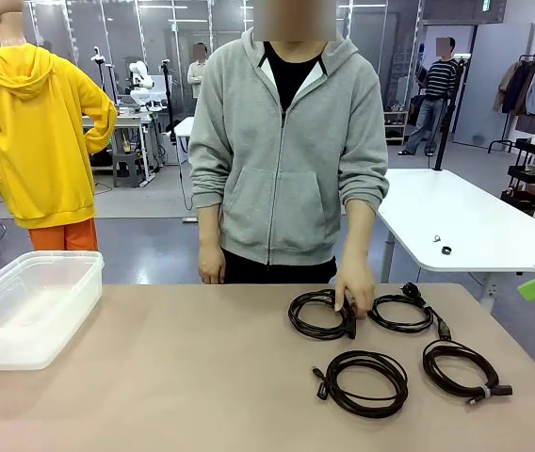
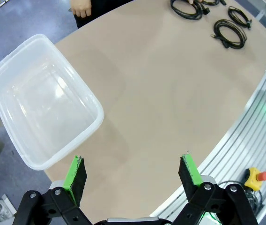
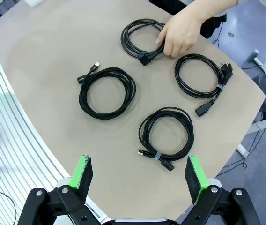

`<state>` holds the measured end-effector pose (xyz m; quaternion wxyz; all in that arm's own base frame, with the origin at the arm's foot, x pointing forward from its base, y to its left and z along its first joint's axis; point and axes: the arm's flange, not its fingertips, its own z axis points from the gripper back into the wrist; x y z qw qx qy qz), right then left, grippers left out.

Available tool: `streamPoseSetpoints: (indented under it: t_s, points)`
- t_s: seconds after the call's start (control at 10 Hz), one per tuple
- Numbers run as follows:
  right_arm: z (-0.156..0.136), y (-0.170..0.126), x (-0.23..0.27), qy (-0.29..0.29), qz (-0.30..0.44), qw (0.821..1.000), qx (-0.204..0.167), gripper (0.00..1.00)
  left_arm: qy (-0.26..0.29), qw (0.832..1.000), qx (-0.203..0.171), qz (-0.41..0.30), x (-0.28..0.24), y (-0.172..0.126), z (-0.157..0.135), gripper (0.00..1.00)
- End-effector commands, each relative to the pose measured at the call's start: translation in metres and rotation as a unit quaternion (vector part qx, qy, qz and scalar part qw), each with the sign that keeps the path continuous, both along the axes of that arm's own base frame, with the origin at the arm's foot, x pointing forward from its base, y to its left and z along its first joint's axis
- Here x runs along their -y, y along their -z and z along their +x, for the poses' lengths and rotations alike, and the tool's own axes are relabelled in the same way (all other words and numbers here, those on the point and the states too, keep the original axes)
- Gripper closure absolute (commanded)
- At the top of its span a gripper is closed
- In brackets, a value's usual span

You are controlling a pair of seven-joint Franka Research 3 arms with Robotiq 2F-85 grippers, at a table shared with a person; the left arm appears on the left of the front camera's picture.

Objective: Organize and store the cables.
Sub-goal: Place the Power Cable into the Organizing box.

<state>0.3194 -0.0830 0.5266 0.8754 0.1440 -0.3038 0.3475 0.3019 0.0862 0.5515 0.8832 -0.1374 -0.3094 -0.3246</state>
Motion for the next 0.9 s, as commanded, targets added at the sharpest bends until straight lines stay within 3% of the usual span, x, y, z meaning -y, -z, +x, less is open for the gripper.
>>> streamPoseSetpoints:
  t_s: [0.0,0.6,0.8]
  points:
    - [0.000,0.001,0.001,-0.009,0.002,1.000,0.003,0.00,0.004,1.000,0.003,-0.004,0.000,0.000,0.002,0.00]
    - [0.000,0.000,0.000,0.000,0.000,1.000,0.000,0.00,0.004,1.000,0.003,-0.004,0.000,0.000,0.002,0.00]
    - [0.044,-0.008,-0.005,0.062,-0.033,0.996,-0.050,0.00,0.004,1.000,0.003,-0.004,0.000,0.000,0.002,0.00]
